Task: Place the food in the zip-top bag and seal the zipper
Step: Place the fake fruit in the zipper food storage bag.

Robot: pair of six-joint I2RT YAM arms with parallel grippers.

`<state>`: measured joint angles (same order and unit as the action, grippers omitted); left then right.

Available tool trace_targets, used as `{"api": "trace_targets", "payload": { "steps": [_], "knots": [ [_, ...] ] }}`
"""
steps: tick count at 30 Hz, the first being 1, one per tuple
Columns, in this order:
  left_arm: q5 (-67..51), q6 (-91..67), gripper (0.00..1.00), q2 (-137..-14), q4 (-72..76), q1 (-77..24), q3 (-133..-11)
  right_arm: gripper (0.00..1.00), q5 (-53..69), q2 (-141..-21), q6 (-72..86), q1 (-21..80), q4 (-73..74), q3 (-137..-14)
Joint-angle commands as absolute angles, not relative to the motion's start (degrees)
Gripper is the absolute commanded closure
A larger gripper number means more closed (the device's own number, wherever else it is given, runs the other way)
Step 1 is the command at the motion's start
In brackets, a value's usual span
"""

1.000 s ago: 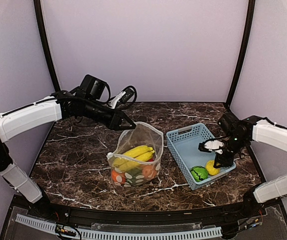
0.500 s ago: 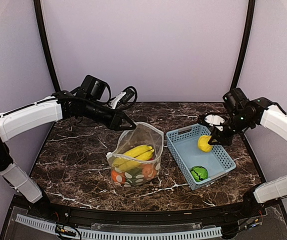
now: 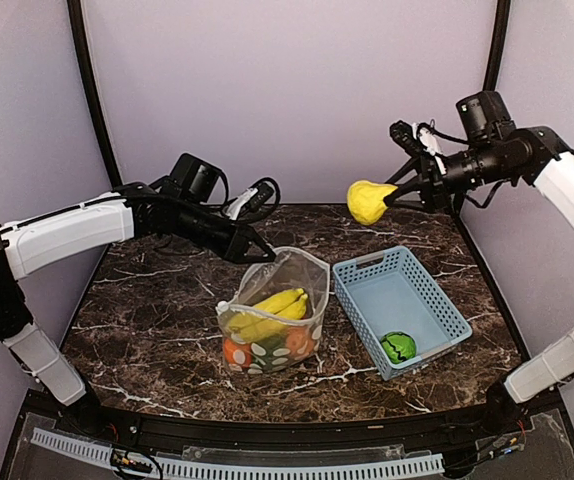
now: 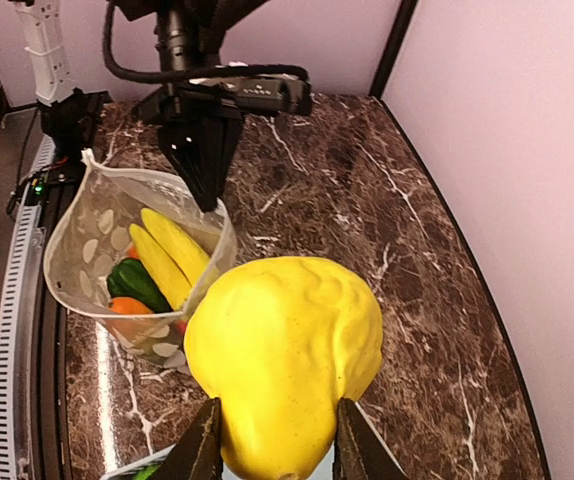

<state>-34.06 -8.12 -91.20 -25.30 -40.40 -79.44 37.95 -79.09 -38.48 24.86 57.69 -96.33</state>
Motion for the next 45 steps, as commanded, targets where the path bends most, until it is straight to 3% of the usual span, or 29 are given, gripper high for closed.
{"api": "trace_targets", "payload": {
  "steps": [1, 11, 30, 37, 45],
  "knots": [
    [-35.4, -8.9, 0.99, -91.3, -24.9, -40.7, -81.8, 0.68, 46.0, -83.4, -37.5, 29.8, 58.1, -98.9],
    [-34.6, -6.4, 0.99, -92.0, -30.2, -40.6, -85.8, 0.67, 41.6, -93.2, -39.1, 42.7, 58.0, -101.5],
    [-37.3, -4.5, 0.99, -91.5, -30.3, -40.7, -84.0, 0.67, 16.5, -106.1, -42.8, 56.7, 60.2, -102.7],
    [-36.7, -4.0, 0.99, -91.6, -30.3, -40.7, -83.0, 0.68, 24.7, -108.4, -41.2, 57.5, 60.9, -106.2],
    [-36.3, -3.8, 0.99, -91.4, -30.4, -40.7, -82.5, 0.52, 22.2, -109.7, -41.7, 57.4, 62.7, -106.5]
  ]
}}
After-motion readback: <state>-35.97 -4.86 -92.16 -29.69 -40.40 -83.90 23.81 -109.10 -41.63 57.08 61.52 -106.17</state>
